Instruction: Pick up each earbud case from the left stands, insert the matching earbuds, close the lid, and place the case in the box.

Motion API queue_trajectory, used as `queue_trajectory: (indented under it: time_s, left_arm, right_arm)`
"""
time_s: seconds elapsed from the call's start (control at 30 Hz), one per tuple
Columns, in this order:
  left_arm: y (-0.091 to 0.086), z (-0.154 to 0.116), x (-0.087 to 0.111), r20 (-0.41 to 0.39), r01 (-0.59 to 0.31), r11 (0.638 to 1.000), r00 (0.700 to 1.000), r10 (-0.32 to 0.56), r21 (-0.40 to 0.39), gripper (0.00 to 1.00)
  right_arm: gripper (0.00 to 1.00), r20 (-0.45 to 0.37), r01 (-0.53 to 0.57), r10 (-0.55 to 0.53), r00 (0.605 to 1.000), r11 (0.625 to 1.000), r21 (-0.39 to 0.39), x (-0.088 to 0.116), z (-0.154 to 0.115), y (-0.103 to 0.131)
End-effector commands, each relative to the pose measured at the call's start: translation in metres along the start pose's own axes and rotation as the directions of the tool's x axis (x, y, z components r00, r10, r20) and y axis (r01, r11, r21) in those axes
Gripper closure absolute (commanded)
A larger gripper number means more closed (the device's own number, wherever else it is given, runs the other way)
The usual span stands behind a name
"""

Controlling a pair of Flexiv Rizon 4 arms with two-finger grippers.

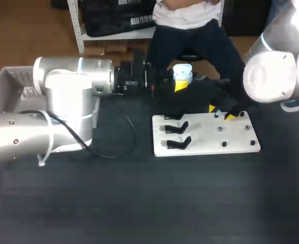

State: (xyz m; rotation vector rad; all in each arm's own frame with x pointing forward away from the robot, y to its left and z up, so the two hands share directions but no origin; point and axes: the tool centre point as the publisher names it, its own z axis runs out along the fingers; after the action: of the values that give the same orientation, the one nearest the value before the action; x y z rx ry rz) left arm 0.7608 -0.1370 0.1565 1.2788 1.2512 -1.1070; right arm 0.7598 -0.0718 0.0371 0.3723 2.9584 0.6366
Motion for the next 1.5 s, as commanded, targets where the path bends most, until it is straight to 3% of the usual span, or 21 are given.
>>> queue_trajectory:
  time_s: [0.03, 0.87, 1.03, 1.5]
  left_arm:
    - [-0.0016, -0.0003, 0.0015, 0.007, -0.006, 1.0, 1.0, 0.006, -0.006, 1.0]
    - [-0.0016, -0.0003, 0.0015, 0.007, -0.006, 1.0, 1.0, 0.006, -0.006, 1.0]
    - [-0.0016, -0.0003, 0.0015, 0.007, -0.006, 1.0, 1.0, 0.006, -0.006, 1.0]
    - [-0.0016, -0.0003, 0.0015, 0.007, -0.006, 1.0, 1.0, 0.006, -0.006, 1.0]
  right_arm:
    - [0.5, -0.003, -0.005, 0.005, 1.0, 1.0, 0.005, -0.0006, 0.0019, 0.001]
    - [0.56, -0.003, -0.04, 0.041, 0.999, 0.999, 0.015, -0.0046, 0.01, -0.0032]
    - [0.69, -0.002, -0.042, 0.042, 0.999, 0.999, 0.016, -0.0052, 0.0101, -0.0039]
    - [0.78, 0.002, -0.052, 0.052, 0.999, 0.999, 0.012, -0.0084, 0.0087, -0.006]
